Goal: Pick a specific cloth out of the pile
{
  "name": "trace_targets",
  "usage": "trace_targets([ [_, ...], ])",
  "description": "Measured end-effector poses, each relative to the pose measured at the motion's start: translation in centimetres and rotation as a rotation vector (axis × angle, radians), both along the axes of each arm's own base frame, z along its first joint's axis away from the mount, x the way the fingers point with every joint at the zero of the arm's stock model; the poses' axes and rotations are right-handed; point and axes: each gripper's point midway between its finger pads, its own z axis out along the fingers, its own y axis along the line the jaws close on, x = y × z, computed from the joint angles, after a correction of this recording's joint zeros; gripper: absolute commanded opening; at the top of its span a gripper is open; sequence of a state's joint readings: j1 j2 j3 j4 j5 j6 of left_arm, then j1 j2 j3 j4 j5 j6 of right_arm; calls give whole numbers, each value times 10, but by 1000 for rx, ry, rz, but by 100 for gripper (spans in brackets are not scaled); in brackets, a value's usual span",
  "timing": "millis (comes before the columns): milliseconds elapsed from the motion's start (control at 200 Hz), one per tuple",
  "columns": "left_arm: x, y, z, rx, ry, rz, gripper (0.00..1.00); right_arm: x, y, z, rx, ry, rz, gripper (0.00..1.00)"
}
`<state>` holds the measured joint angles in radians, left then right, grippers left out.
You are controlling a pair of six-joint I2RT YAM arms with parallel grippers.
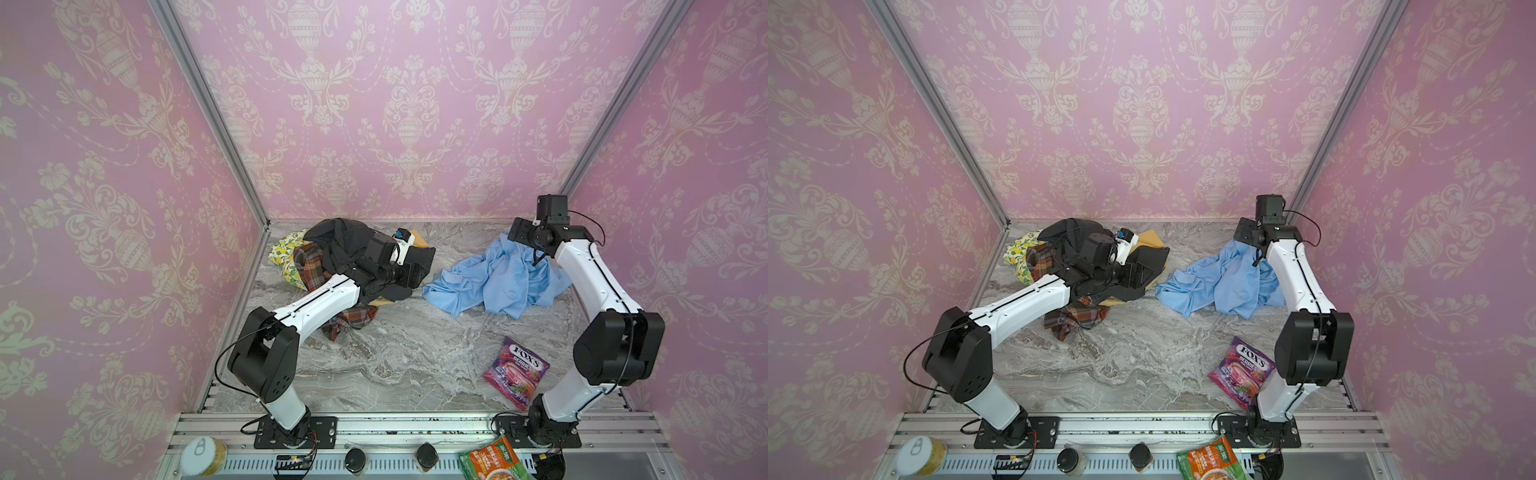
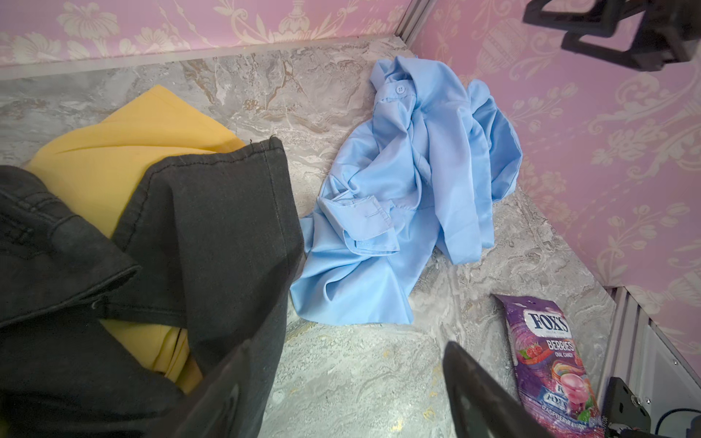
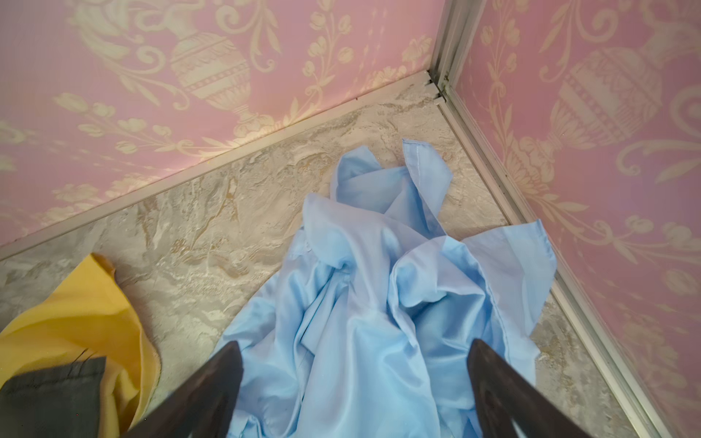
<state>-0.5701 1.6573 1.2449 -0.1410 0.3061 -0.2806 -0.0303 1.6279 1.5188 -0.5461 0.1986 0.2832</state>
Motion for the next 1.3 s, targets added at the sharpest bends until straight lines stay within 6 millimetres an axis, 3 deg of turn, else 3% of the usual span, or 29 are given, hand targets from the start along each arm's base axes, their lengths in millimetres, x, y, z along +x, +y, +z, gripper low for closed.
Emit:
trace_targets([
  [100,-7,5,-4,18,32,6,82,-16,34,-4,-36,-14,114,95],
  [325,-30,25,15,49,48,23,82,-61,123,-63,-4,63,461,95],
  [605,-59,43,40,86,25,-10,83,-74,207,-113,-15,169,785,95],
  [740,-67,49,40,113,26,-29,83,-65,218,-139,-28,233,829,95],
  [1061,-66,54,40,127,16,-30,83,-47,242,-173,-52,303,897,92],
  [1186,-63,56,41,122,8,-22,82,-47,247,-189,-43,354,912,85],
  [1301,-59,58,43,116,0,-11,82,-44,249,-196,-37,392,914,73],
])
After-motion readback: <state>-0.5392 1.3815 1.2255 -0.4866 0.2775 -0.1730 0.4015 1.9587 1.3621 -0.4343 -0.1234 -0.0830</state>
